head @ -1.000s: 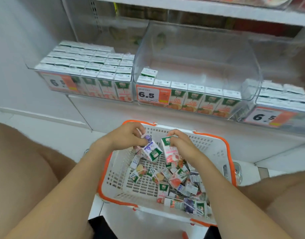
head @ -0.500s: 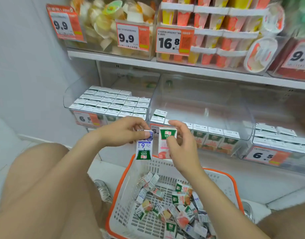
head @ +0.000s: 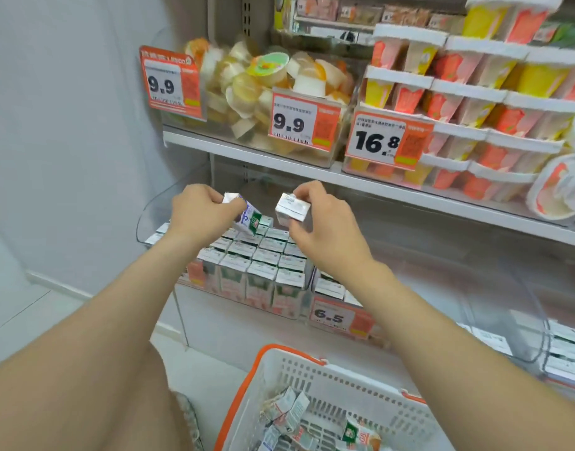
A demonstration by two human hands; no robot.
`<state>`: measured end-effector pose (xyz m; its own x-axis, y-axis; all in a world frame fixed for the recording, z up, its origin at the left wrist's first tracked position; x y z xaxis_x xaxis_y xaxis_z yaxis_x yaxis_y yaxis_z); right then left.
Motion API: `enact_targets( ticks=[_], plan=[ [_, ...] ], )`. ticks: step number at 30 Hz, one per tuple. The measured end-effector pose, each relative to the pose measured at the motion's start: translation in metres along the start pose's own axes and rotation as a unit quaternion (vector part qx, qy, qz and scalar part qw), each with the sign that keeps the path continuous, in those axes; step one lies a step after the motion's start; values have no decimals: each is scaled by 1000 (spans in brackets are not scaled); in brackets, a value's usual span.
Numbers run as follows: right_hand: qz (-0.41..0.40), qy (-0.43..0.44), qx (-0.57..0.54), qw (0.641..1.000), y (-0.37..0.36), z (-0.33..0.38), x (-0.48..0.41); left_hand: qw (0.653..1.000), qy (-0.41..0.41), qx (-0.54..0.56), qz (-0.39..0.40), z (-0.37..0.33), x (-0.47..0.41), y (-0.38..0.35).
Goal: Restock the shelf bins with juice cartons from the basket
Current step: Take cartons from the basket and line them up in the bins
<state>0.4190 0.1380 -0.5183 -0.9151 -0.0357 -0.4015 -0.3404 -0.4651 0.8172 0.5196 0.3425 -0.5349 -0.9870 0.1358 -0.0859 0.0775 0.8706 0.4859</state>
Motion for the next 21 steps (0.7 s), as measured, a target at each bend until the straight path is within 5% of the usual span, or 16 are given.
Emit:
enact_targets(
  ticks=[8, 15, 21],
  plan=[
    [125, -54, 178, 975, -59, -15, -79, 999, 25, -32, 5, 14, -17, -5],
    [306, -160, 122, 931, -72, -34, -101, 998, 7, -55, 22, 6, -17, -14],
    [338, -145, 157, 916, -70, -32, -90, 998, 25, -46, 19, -3, -11, -20]
  ],
)
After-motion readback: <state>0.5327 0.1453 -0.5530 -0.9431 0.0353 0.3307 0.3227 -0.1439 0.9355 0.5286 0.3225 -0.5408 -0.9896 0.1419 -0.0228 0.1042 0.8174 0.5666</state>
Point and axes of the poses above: each hand's wrist, its own x-axis away from the middle knuckle, its own y-axis out of the back of the hand, z = x × y, the point moved 1 cm from there along -x, towards the middle knuckle, and after that the axes turned 7 degrees about z, right-handed, at the moved point
